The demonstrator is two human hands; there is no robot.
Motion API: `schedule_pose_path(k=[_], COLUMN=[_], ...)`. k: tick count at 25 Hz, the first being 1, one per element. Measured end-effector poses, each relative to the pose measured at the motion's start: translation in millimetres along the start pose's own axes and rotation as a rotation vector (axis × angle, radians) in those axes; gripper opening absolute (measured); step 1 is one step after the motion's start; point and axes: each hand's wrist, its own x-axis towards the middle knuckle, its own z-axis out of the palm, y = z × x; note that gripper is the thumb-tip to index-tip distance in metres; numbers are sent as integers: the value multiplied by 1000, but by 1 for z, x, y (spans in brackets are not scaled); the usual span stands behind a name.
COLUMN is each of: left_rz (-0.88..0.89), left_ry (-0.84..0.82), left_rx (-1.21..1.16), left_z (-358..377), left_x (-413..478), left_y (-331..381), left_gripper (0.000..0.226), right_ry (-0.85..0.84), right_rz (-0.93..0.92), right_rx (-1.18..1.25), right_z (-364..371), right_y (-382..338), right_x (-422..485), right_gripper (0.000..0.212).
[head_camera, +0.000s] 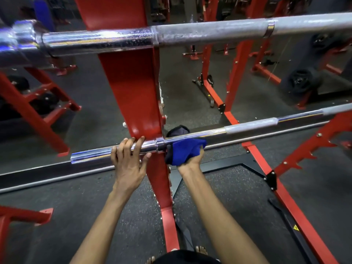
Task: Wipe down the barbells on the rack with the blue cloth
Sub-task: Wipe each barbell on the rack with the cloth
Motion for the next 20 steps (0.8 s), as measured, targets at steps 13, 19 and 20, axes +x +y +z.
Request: schedule_pose_path(k=[13,19,20], left_rz=[41,72,75], left_ry=[-80,-159,-152], left_rx=[-217,-89,-79], left_z=[-11,3,4], left_x=[4,9,8], left_y=[43,71,73], left_gripper=[55,53,53], right_ry=[-115,201,217], right_rz=[-1411,-1386,-1401], right_rx=[-1636,-1206,-1218], right_z=[-23,-31,-29], right_y=[-59,-123,-124], right_x=[1,21,22], right_gripper=[48,59,55])
